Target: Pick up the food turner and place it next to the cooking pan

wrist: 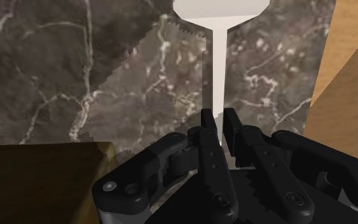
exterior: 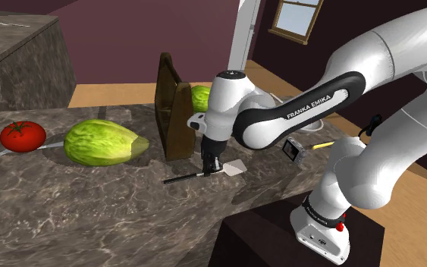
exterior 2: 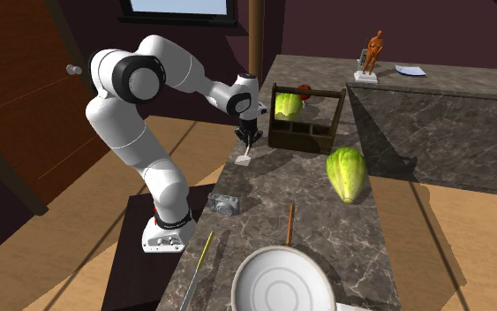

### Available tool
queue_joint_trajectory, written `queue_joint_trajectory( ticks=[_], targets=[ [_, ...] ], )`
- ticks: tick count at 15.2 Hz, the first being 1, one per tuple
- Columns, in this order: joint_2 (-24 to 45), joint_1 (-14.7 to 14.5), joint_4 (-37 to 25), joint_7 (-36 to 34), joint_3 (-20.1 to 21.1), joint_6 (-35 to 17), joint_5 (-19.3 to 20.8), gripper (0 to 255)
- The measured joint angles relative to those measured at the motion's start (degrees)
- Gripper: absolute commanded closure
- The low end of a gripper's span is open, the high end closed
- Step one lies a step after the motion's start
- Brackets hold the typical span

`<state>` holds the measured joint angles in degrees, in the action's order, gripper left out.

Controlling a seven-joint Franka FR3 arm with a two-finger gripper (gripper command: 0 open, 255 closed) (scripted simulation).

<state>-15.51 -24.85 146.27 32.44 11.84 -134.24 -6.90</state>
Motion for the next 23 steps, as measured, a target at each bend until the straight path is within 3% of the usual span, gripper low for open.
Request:
queue_joint_trajectory(
  ticks=[6, 23],
  targets=[
    [-0.7, 0.0, -0.4, 0.0, 0.0, 1.1, -0.1, 255],
    [-6.8, 0.0, -8.7, -0.2, -1.1, 15.4, 0.1, 255]
  ],
)
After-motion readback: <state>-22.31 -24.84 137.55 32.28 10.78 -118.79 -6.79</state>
